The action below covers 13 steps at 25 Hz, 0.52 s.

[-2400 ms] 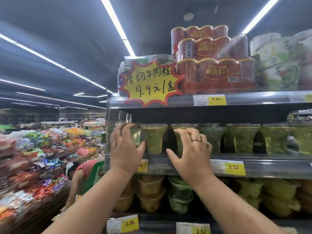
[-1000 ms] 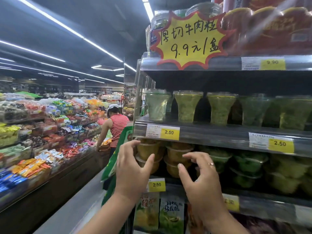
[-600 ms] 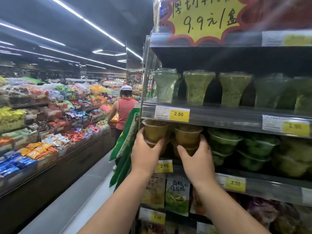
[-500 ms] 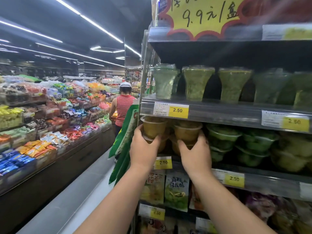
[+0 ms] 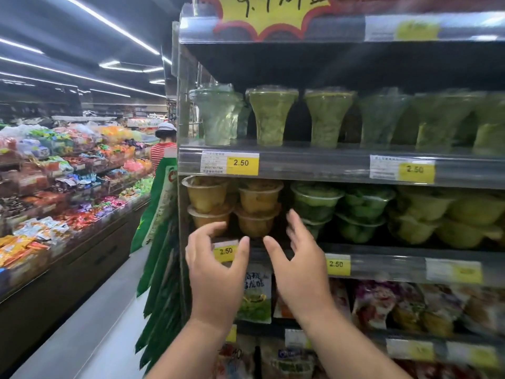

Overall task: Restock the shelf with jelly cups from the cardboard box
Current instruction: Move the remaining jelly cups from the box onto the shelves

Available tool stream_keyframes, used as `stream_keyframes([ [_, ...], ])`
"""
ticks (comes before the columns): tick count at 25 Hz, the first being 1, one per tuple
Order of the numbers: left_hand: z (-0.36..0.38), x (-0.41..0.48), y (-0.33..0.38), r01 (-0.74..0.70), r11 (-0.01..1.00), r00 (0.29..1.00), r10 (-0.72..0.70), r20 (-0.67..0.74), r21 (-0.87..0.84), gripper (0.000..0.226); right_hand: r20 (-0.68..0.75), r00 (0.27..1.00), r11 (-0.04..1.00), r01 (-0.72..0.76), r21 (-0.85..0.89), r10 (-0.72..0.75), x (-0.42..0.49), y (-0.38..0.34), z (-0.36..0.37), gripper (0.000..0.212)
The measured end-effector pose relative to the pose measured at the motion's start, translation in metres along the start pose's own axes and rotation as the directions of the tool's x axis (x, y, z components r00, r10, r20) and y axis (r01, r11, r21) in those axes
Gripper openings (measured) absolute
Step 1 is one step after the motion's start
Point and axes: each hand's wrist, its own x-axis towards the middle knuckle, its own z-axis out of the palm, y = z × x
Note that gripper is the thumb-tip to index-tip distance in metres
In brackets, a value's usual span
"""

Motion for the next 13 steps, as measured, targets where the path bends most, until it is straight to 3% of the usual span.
stream_keyframes([
  [3, 0.029, -0.018, 0.018, 0.057, 0.992, 0.969, -0.028, 0.244, -0.110, 0.050, -0.223, 0.975, 1.000, -0.019, -0.013, 0.015, -0.007, 0.014, -0.039, 0.044],
  [7, 0.070, -0.020, 0.035, 0.064, 0.998, 0.932, -0.055, 0.357, -0.012, 0.074, -0.341, 0.934, 0.989, -0.136, -0.058, 0.108, 0.004, 0.023, -0.090, 0.062],
  [9, 0.088, -0.015, 0.043, 0.120, 0.992, 0.929, -0.123, 0.350, 0.028, 0.081, -0.317, 0.939, 0.981, -0.173, -0.094, 0.135, 0.017, 0.028, -0.107, 0.075],
  [13, 0.117, -0.009, 0.053, 0.198, 0.965, 0.950, -0.232, 0.209, 0.174, 0.087, -0.297, 0.938, 0.960, -0.233, -0.153, 0.180, 0.044, 0.036, -0.124, 0.085],
])
